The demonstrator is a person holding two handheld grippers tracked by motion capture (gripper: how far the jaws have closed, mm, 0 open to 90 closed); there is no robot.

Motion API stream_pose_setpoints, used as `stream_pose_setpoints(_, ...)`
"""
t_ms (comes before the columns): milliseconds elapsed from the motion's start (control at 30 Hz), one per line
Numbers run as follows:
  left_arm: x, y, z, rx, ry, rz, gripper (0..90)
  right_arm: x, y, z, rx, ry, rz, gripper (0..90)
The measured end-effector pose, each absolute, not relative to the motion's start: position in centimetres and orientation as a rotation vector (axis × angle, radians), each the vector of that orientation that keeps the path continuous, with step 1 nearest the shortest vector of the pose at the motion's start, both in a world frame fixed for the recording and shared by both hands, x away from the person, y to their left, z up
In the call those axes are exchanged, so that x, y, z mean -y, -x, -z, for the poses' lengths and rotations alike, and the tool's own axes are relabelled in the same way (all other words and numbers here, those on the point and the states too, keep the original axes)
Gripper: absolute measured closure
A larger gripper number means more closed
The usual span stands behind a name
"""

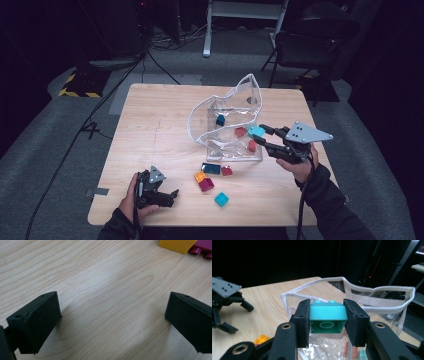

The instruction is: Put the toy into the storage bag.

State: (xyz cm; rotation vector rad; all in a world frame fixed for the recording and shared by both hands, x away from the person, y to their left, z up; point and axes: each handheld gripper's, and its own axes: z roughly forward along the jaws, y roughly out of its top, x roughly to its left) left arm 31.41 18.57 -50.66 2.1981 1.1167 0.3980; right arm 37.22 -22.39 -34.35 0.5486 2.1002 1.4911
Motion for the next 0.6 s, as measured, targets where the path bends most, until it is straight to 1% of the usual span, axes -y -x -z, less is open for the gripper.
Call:
stream_pose_setpoints(267,-18.6,-31.4,50.7,-1.117,-2.198,-0.398,0.5,22.1,-37.8,32.7,-2.063,-0.538,-1.49,59.2)
stream_pose_setpoints(600,-18.6,-31.4,50.7,-1.117,-2.198,-0.398,0.5,21.9,-38.5,31.6,-2.04,-0.546,-1.492,59.3)
